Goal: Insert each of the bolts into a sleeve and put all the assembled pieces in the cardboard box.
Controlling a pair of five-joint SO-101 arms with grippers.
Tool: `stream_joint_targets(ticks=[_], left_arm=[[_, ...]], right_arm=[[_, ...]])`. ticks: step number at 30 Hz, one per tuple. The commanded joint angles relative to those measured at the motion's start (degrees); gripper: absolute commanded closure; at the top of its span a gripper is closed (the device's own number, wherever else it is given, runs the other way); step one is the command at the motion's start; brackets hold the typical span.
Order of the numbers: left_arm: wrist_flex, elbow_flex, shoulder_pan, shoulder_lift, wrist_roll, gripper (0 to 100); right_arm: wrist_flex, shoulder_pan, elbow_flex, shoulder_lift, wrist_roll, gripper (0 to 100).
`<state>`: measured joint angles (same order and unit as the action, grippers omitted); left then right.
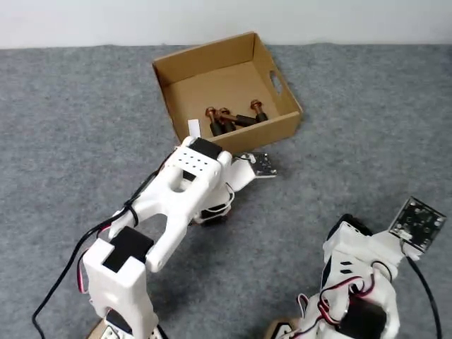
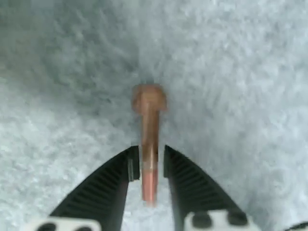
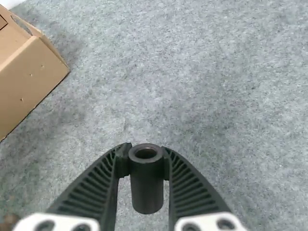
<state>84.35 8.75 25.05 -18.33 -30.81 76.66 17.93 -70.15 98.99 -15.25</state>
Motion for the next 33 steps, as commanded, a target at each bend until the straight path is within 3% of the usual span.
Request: stream_joint_targets(ticks=[1,16,21,33], left_arm=[[-3.1,0.0,0.8,3.2,0.9,88],[-7.0,-0.6,1.7,-8.2,3.6,89],[-7.1,-2.0,3.0,-7.6,5.1,100],[0.8,-1.6,7.0,14.4,15.8,100]], right_arm=[[-1.8,0.6,0.4,0.9,0.3,99.1],[-1.7,0.7,0.4,0.9,0.3,99.1],[-1.7,0.7,0.4,0.9,0.3,99.1],[-1.5,0.3,0.6,2.8,0.5,99.1]])
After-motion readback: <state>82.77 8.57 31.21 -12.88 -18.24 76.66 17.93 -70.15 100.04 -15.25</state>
